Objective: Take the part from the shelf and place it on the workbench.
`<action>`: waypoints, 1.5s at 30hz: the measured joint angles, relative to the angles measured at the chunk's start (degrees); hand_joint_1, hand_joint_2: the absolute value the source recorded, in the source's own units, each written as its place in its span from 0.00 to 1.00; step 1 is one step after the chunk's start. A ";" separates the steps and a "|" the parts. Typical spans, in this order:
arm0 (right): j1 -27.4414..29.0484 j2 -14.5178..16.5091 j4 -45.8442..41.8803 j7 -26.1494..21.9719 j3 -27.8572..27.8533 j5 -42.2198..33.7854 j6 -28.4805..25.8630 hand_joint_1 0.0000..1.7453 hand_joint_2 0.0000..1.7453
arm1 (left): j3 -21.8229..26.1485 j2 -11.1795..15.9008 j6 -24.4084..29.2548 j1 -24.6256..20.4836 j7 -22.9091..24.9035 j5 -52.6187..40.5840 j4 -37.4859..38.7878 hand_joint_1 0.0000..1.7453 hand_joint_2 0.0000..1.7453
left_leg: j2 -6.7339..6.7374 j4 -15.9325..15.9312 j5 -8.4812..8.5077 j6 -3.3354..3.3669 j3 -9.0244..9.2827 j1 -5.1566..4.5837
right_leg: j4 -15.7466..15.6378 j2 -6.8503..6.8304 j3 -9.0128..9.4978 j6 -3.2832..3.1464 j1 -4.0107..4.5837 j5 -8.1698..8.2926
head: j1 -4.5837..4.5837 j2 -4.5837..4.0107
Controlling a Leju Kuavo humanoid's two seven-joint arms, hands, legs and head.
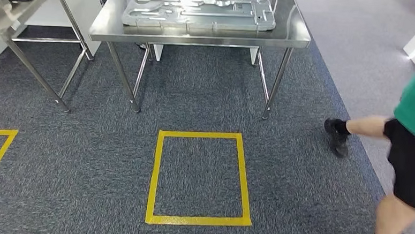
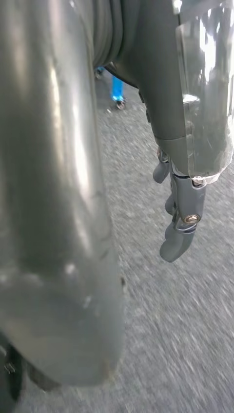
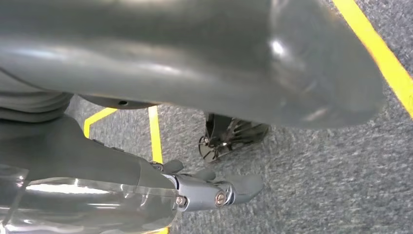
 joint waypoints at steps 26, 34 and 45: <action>0.51 -0.11 0.09 1.48 0.15 0.31 -1.19 0.00 0.00 | -0.04 -0.24 -0.53 0.11 0.65 -0.95 0.00 0.00 0.00 | -3.50 -3.98 -0.47 1.53 5.81 -0.19 | 2.23 3.65 -5.06 1.17 0.44 2.54 | 0.03 0.00; 0.66 -0.11 0.09 1.85 0.36 0.86 -1.07 0.00 0.00 | -0.07 -0.23 -0.52 0.04 1.04 -1.11 0.00 0.00 0.00 | 0.87 11.58 -7.99 -0.78 -1.90 0.79 | 0.77 -2.17 -4.80 0.15 0.13 3.50 | 0.03 0.00; 0.07 -0.13 0.09 1.98 0.81 1.20 -1.07 0.00 0.00 | -0.08 -0.22 -0.51 0.19 1.19 -1.05 0.00 0.00 0.00 | 2.86 -4.38 -1.03 1.17 6.34 0.90 | 3.31 -4.65 -4.71 3.30 -0.27 0.75 | 0.03 0.00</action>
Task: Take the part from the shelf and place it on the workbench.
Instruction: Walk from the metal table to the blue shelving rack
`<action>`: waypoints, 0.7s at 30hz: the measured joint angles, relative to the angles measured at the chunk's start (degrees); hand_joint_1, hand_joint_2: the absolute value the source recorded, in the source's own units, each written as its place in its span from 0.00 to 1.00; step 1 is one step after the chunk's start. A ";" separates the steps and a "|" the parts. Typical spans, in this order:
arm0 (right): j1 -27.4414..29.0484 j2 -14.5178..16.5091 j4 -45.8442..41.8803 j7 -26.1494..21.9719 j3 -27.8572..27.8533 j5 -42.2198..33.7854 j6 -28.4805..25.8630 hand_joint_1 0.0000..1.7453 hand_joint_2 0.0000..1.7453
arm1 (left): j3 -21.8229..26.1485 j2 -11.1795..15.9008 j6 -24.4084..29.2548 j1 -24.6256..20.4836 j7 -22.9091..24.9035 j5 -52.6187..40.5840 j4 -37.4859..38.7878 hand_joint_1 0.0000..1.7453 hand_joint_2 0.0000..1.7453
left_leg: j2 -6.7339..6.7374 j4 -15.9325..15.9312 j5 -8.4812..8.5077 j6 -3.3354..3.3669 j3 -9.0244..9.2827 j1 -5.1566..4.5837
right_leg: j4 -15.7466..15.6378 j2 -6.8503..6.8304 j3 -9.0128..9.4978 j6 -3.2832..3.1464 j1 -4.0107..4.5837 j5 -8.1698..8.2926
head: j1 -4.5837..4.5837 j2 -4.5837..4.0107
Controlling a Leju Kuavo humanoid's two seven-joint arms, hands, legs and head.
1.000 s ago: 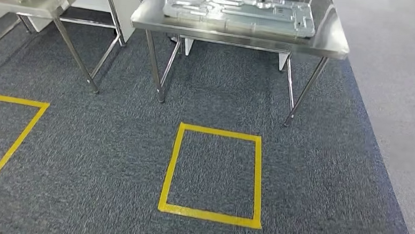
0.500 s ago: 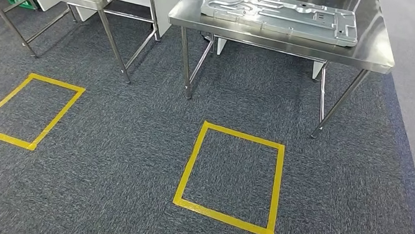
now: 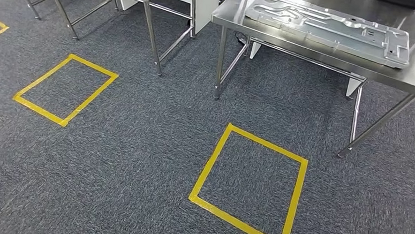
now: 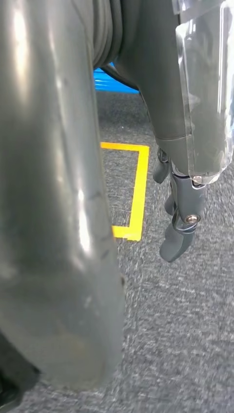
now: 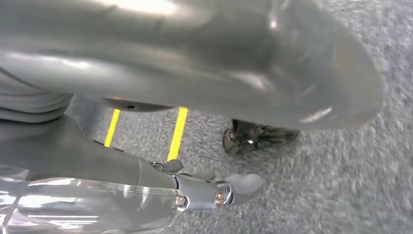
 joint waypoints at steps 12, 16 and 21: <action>0.36 -0.22 0.01 0.05 0.15 0.05 -0.04 0.00 0.00 | -0.27 -0.17 -0.35 -0.29 0.16 -0.58 0.00 0.00 0.00 | -7.90 0.45 0.42 -0.16 -0.71 -0.54 | -0.96 8.93 -1.73 -1.53 0.31 2.80 | 0.01 0.00; 0.32 -0.19 0.02 0.05 0.14 0.06 -0.06 0.00 0.00 | -0.35 -0.14 -0.37 -0.28 0.17 -0.76 0.00 0.00 0.00 | -5.19 3.81 -1.91 -1.42 -2.42 -0.59 | -2.63 5.75 -0.88 -2.68 -0.07 3.55 | -0.01 0.00; 0.59 -0.20 0.02 0.07 0.14 0.08 -0.11 0.00 0.00 | -0.40 -0.11 -0.37 -0.36 0.17 -0.93 0.00 0.00 0.00 | -1.67 15.88 -6.85 -3.00 -7.88 0.61 | -2.70 1.20 -0.81 -2.75 -0.02 3.29 | -0.02 0.00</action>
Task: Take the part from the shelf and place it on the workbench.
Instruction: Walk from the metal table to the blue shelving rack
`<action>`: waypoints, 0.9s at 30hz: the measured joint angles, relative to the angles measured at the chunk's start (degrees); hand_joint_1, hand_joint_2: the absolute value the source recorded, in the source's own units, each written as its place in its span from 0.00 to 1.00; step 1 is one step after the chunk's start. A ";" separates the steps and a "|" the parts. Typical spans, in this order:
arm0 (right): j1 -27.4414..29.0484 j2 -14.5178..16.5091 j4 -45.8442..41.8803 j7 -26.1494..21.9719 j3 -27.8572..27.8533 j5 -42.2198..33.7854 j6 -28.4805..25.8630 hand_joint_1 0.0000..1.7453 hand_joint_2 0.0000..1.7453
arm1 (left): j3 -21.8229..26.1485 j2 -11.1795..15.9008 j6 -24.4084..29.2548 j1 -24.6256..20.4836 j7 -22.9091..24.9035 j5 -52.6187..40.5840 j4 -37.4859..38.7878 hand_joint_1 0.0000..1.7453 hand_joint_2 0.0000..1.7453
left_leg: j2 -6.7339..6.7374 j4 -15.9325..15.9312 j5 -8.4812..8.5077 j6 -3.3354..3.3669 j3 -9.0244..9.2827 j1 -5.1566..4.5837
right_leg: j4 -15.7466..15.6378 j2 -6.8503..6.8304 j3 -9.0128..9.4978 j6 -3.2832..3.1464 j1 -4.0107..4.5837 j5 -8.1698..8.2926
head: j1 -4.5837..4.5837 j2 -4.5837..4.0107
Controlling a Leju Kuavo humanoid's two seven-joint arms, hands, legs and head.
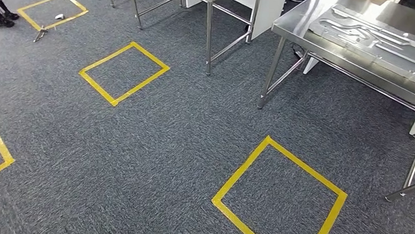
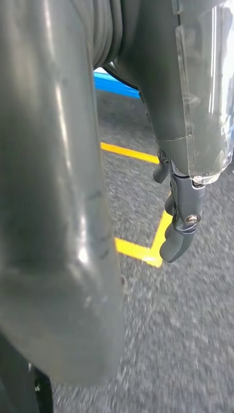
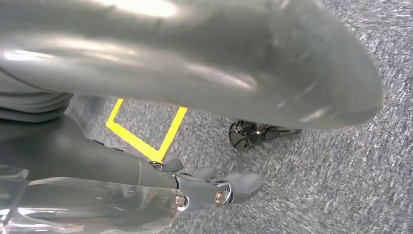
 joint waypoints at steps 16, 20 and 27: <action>-0.04 -0.08 0.00 0.33 0.00 0.60 -0.19 0.00 0.00 | -0.67 0.05 -0.17 0.06 0.16 0.03 0.00 0.00 0.00 | -2.48 -15.73 6.72 3.43 8.31 -0.79 | 15.95 3.00 -6.60 2.47 -0.20 -6.77 | 0.02 0.00; -0.09 -0.40 0.00 0.33 0.01 0.82 -0.34 0.00 0.00 | -0.66 -0.26 -0.10 0.06 0.05 0.21 0.00 0.00 0.00 | -5.18 -15.71 6.92 3.03 8.26 -0.95 | 2.03 7.28 -0.74 0.54 0.73 -0.39 | 0.01 0.00; -0.15 -0.38 0.02 0.35 0.08 1.32 -0.35 0.00 0.00 | -0.66 -0.35 0.12 0.14 -0.09 0.63 0.00 0.00 0.00 | -1.55 -7.34 1.78 1.20 4.01 -0.87 | -1.31 2.90 0.89 -0.50 0.40 0.85 | -0.05 0.00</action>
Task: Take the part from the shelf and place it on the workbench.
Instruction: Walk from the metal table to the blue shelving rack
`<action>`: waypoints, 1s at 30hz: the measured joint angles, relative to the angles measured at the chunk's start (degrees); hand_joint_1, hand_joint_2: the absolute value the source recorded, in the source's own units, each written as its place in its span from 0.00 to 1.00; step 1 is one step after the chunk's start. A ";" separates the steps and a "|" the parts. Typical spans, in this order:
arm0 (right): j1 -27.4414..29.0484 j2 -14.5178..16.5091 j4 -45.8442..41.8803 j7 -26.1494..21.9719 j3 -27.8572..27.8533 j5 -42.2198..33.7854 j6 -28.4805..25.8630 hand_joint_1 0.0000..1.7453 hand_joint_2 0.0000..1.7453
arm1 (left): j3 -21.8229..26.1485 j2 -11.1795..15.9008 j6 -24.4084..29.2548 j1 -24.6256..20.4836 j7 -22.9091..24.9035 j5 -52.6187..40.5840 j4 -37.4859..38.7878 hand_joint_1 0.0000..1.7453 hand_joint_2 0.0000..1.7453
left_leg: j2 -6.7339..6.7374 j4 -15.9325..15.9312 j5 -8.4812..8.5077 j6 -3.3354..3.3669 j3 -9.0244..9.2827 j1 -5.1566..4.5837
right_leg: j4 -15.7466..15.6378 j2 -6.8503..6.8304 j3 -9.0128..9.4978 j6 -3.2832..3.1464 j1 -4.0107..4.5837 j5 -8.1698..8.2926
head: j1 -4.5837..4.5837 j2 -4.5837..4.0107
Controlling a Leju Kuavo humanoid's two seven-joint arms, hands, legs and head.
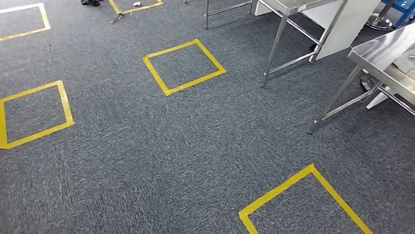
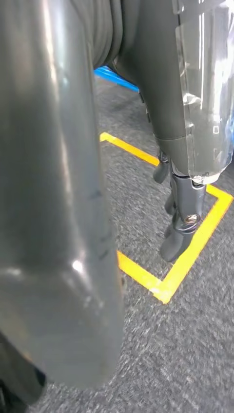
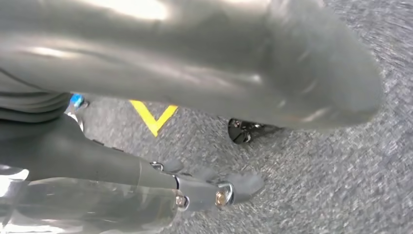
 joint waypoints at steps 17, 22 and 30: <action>-0.30 -0.02 0.09 0.35 0.11 0.45 -0.19 0.00 0.00 | 0.02 0.16 0.05 0.31 0.02 0.00 0.02 0.00 0.00 | 1.03 -7.21 4.22 1.66 3.95 0.94 | 17.32 -0.87 -6.70 3.79 -1.04 -10.22 | 0.14 0.00; 0.01 -0.23 0.07 0.35 0.11 0.46 -0.20 0.00 0.00 | 0.02 -0.03 0.05 0.40 0.02 -0.04 0.03 0.00 0.00 | -3.06 -7.34 4.58 2.27 3.89 -0.66 | 9.12 3.00 -5.02 -0.87 1.49 -2.44 | 0.10 0.00; -0.17 -0.08 0.10 0.32 0.27 0.61 -0.21 0.00 0.00 | 0.02 -0.36 0.07 0.45 0.06 -0.13 0.04 0.00 0.00 | -1.38 -3.39 1.61 0.71 1.82 -0.83 | -0.29 1.26 -0.76 -2.03 1.42 1.02 | -0.04 0.00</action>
